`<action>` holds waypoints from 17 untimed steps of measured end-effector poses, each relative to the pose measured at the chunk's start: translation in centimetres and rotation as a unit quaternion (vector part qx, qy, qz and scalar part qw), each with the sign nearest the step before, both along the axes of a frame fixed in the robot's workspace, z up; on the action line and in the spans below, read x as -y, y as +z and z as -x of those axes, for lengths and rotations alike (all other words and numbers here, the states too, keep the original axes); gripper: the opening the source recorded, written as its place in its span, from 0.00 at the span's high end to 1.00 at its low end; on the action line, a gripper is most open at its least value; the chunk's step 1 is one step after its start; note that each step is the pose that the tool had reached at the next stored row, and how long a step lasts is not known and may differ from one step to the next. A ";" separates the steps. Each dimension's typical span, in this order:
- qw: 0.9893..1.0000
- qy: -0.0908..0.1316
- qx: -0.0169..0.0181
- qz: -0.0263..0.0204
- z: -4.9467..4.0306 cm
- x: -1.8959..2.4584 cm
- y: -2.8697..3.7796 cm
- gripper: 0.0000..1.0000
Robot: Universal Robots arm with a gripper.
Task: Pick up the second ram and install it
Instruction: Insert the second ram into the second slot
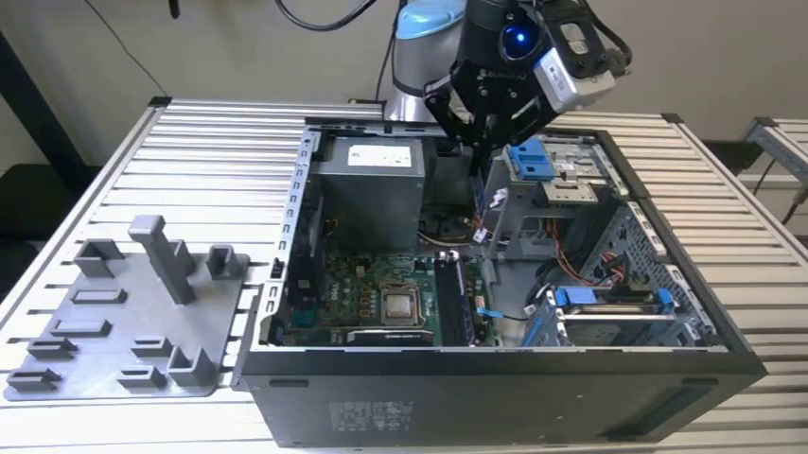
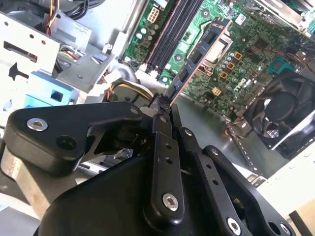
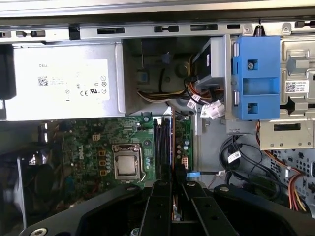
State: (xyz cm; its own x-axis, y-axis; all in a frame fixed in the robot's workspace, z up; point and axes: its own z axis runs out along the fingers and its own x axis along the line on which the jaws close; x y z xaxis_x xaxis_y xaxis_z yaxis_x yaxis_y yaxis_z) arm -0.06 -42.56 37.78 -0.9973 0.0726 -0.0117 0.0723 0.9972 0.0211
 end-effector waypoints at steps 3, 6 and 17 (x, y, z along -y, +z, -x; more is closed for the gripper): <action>1.000 0.000 0.000 0.000 -0.08 0.03 -0.24 0.86; 1.000 0.000 0.000 0.000 -0.17 0.06 -0.48 0.86; 1.000 0.000 0.000 0.000 -0.51 0.22 -1.42 0.86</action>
State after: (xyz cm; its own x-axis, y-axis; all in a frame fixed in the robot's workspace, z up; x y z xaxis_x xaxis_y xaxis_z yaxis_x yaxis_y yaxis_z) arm 0.45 -42.78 36.36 -0.9973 0.0726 -0.0117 0.0723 0.9972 0.0211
